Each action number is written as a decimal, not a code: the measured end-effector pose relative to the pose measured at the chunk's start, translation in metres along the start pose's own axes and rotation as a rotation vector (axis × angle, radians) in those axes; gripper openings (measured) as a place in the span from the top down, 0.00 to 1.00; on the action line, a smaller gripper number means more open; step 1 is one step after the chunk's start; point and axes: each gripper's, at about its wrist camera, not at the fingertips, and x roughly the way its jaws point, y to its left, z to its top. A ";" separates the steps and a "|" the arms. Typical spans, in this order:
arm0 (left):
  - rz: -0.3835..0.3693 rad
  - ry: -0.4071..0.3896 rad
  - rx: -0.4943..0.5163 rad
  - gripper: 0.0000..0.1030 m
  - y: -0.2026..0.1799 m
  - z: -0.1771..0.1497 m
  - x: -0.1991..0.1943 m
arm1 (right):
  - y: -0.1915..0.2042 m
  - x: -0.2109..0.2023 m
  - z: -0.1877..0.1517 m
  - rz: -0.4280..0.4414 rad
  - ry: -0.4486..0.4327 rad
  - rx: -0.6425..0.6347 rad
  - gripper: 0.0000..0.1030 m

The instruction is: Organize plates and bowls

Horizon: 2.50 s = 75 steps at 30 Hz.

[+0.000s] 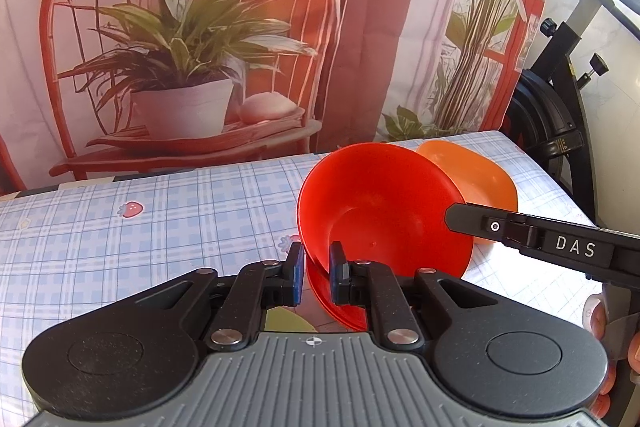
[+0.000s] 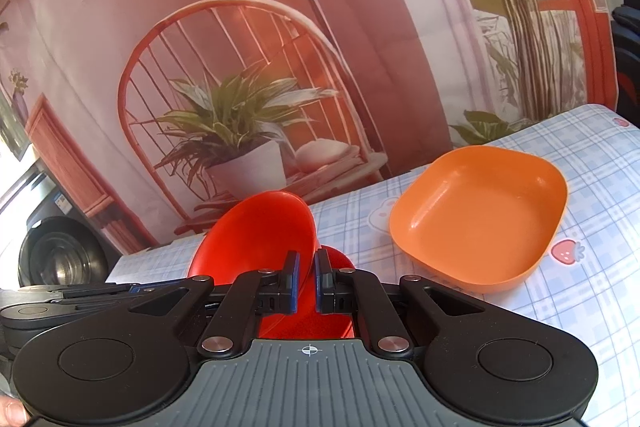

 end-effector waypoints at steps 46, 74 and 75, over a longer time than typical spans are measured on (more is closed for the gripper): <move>0.086 0.052 0.044 0.67 -0.013 0.009 0.014 | -0.031 -0.016 -0.009 -0.034 -0.035 -0.016 0.91; -0.028 0.025 0.027 0.60 -0.062 0.042 0.058 | -0.125 0.000 -0.001 -0.333 -0.093 0.044 0.88; -0.036 0.020 0.031 0.60 -0.065 0.043 0.059 | -0.127 -0.001 -0.002 -0.327 -0.095 0.053 0.89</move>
